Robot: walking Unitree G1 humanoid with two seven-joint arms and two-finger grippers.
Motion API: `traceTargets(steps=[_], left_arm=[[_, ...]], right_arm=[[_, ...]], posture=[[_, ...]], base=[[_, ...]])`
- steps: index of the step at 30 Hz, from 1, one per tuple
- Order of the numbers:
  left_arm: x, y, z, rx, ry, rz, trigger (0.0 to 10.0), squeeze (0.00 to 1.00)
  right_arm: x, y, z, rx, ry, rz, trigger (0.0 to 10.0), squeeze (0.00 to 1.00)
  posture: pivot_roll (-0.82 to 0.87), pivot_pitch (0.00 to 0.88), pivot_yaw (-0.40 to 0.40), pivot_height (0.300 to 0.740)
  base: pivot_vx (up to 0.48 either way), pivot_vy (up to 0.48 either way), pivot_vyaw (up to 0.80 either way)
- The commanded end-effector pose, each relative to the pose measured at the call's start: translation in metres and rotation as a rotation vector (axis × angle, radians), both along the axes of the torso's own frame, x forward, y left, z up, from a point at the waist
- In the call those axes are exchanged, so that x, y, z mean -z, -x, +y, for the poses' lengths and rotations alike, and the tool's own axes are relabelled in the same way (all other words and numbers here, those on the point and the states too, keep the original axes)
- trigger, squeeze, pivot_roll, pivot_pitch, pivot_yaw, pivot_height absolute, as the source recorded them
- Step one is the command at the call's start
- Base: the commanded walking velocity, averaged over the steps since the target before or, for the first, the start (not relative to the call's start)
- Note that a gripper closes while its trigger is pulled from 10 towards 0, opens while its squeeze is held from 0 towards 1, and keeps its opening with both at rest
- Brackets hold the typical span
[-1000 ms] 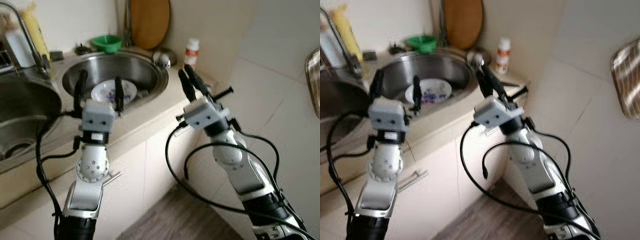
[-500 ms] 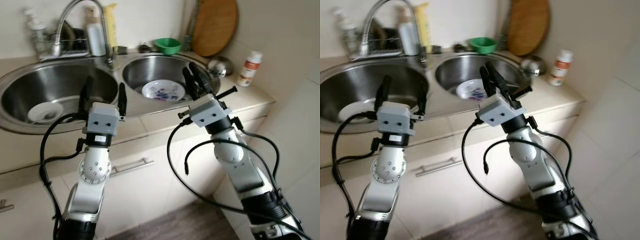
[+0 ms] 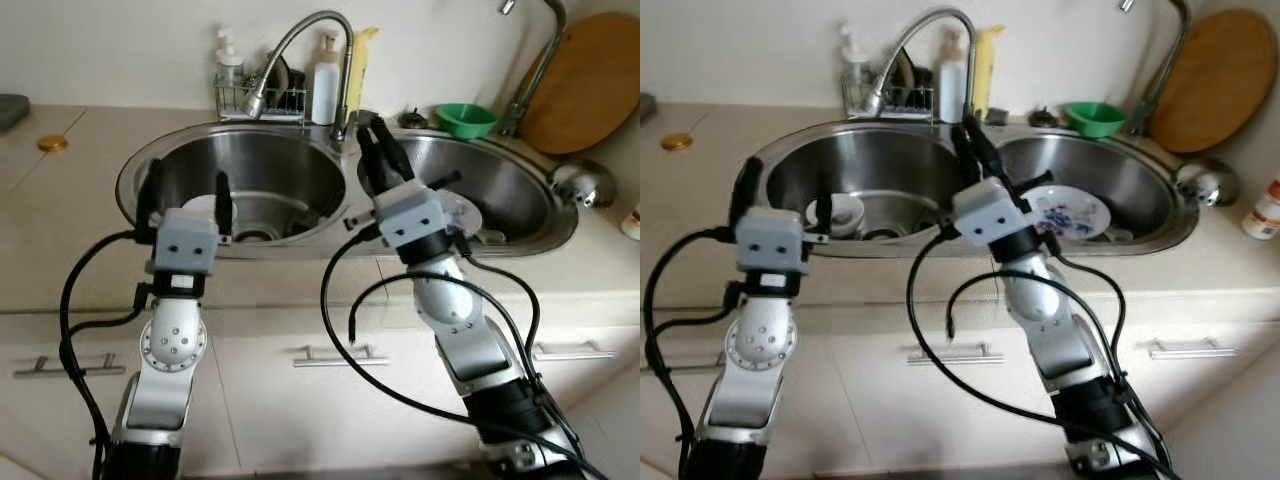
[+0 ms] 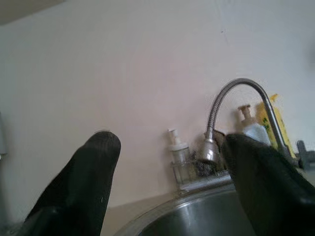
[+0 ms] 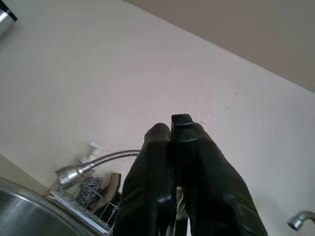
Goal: Kitchen organization
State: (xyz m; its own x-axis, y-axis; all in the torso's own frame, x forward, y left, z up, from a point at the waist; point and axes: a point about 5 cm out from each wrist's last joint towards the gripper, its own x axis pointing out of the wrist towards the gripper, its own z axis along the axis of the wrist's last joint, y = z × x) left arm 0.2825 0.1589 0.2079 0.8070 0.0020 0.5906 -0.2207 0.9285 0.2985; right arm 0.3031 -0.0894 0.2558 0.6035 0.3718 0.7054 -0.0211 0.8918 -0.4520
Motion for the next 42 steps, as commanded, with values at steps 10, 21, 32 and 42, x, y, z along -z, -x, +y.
traceTargets(steps=[10,21,32,42], left_arm=[[0.000,0.001,-0.017,0.092,-0.012,0.011,10.0,0.00],[0.003,0.000,-0.020,0.118,-0.019,0.028,10.0,0.00],[0.007,0.000,-0.021,0.126,-0.018,0.052,10.0,0.00],[0.010,0.000,-0.023,0.156,0.010,0.066,10.0,0.00]], right_arm=[[0.017,-0.046,-0.038,0.147,-0.222,0.328,0.0,0.00],[0.061,-0.074,-0.044,0.157,-0.289,0.680,10.0,0.00],[0.064,-0.072,-0.038,0.073,-0.333,0.702,10.0,1.00],[0.027,-0.056,-0.045,0.020,-0.426,0.447,10.0,1.00]], posture=[[0.06,0.000,-0.064,0.740],[0.07,0.000,-0.067,0.740],[0.06,0.000,-0.062,0.740],[0.05,0.000,-0.058,0.740]], base=[[0.000,0.000,0.00],[0.000,0.000,0.00],[0.000,0.000,0.00],[0.000,0.000,0.00]])
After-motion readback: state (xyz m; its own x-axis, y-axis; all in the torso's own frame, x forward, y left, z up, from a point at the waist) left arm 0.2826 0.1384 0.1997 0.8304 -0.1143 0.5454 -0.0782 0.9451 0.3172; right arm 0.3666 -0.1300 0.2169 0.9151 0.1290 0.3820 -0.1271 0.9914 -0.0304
